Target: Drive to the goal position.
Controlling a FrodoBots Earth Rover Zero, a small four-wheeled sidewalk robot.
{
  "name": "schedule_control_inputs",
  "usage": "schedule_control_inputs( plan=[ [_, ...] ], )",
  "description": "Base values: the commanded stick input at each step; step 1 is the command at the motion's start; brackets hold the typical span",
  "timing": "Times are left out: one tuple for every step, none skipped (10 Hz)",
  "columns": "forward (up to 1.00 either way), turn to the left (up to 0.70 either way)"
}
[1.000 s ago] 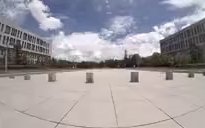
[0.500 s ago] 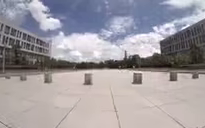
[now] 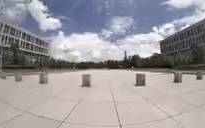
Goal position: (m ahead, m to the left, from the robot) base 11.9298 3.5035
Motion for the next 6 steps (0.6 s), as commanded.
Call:
schedule_control_inputs(
  plan=[
    [0.70,0.13],
    [0.70,0.16],
    [0.70,0.14],
    [0.70,0.00],
    [0.70,-0.08],
    [0.70,-0.09]
  ],
)
